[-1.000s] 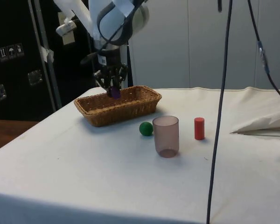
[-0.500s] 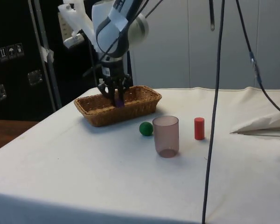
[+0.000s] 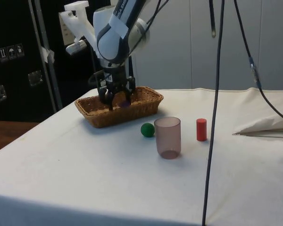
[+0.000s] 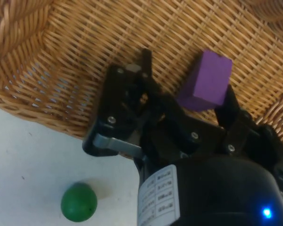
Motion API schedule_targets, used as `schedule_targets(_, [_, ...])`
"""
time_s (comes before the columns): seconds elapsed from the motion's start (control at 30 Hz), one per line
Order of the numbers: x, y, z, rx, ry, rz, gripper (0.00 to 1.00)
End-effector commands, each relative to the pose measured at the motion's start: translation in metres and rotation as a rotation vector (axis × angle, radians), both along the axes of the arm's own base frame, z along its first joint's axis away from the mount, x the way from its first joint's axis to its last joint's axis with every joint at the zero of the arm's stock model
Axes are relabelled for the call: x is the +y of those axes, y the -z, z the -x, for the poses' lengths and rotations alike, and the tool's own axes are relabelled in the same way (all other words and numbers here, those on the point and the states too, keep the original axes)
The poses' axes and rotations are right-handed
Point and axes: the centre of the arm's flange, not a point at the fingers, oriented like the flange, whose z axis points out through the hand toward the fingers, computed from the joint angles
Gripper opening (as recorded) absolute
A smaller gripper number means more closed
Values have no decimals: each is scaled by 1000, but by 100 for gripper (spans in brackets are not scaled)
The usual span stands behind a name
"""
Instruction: Pick up the triangular block and place it into the basket.
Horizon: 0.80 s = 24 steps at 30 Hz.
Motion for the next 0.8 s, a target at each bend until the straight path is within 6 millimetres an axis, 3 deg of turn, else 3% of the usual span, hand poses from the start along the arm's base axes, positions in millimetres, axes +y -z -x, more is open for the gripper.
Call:
schedule_targets(0.0, [1,1,-1,-1,-2,-16,86])
schedule_targets(0.1, [1,1,-1,0,-2,-15,100])
schedule_targets(0.27, [0,-2,-2,-4,0,1,100])
schedule_targets(0.77, [-5,-51,-4,-24,3,-16,100])
